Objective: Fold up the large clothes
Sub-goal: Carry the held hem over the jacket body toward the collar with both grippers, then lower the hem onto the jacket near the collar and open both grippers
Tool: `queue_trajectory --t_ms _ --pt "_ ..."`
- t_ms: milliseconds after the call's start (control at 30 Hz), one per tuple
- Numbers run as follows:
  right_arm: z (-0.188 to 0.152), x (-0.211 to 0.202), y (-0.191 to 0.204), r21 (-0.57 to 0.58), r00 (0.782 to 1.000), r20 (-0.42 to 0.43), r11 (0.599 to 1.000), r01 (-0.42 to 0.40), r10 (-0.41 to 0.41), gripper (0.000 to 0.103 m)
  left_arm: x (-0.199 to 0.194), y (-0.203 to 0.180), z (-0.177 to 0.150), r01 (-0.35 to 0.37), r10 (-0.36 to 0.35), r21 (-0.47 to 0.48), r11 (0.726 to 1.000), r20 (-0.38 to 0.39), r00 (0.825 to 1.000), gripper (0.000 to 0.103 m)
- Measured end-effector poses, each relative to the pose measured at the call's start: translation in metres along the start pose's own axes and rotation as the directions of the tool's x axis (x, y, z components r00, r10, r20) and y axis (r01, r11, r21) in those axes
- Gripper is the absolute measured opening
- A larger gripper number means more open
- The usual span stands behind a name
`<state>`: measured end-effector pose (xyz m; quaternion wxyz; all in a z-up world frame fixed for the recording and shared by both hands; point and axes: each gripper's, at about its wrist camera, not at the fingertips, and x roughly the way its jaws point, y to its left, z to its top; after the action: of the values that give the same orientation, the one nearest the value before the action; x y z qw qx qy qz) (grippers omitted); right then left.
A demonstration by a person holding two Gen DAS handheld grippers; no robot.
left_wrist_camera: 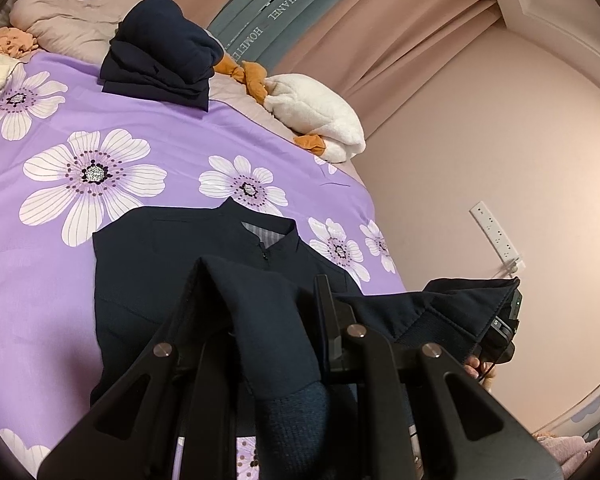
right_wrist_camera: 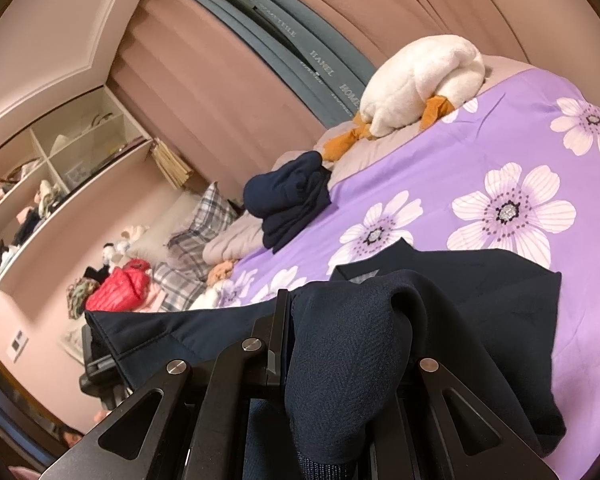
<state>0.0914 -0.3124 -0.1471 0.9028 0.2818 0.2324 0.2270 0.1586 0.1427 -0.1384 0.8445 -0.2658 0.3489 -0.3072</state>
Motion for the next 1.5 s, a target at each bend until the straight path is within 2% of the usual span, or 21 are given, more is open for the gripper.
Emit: queue_trajectory --t_ms 300,567,767,900,1067,1167,1267,1367,1500 --pt "0.013 0.022 -0.019 0.029 0.997 -0.027 0.997 0.074 -0.073 0.012 0.025 0.019 0.014 -0.047 0.046 -0.029 0.998 -0.039 0.998 0.016" --pt "0.016 0.059 -0.057 0.085 0.976 -0.094 0.975 0.206 -0.198 0.012 0.062 0.051 0.022 -0.121 0.113 -0.080 0.989 -0.097 0.989 0.016" --pt "0.012 0.077 -0.076 0.091 0.957 -0.137 0.958 0.271 -0.257 0.012 0.093 0.073 0.025 -0.161 0.144 -0.118 0.980 -0.146 0.979 0.016" --pt "0.009 0.087 -0.091 0.117 0.948 -0.162 0.948 0.295 -0.275 0.012 0.108 0.090 0.027 -0.196 0.171 -0.148 0.969 -0.163 0.972 0.016" --pt "0.000 0.100 -0.119 0.193 0.943 -0.193 0.932 0.306 -0.270 0.012 0.124 0.122 0.029 -0.228 0.188 -0.233 0.945 -0.183 0.965 0.016" --pt "0.000 0.105 -0.126 0.213 0.941 -0.202 0.926 0.312 -0.271 0.012 0.133 0.140 0.035 -0.220 0.167 -0.288 0.932 -0.197 0.966 0.016" --pt "0.005 0.108 -0.134 0.253 0.949 -0.193 0.922 0.294 -0.249 0.012 0.136 0.153 0.045 -0.205 0.145 -0.347 0.915 -0.190 0.971 0.016" --pt "0.015 0.110 -0.137 0.285 0.959 -0.171 0.920 0.269 -0.227 0.012 0.142 0.154 0.058 -0.199 0.140 -0.358 0.912 -0.184 0.973 0.016" --pt "0.024 0.123 -0.146 0.321 0.959 -0.172 0.908 0.270 -0.224 0.012 0.155 0.160 0.067 -0.231 0.162 -0.368 0.901 -0.207 0.965 0.016"
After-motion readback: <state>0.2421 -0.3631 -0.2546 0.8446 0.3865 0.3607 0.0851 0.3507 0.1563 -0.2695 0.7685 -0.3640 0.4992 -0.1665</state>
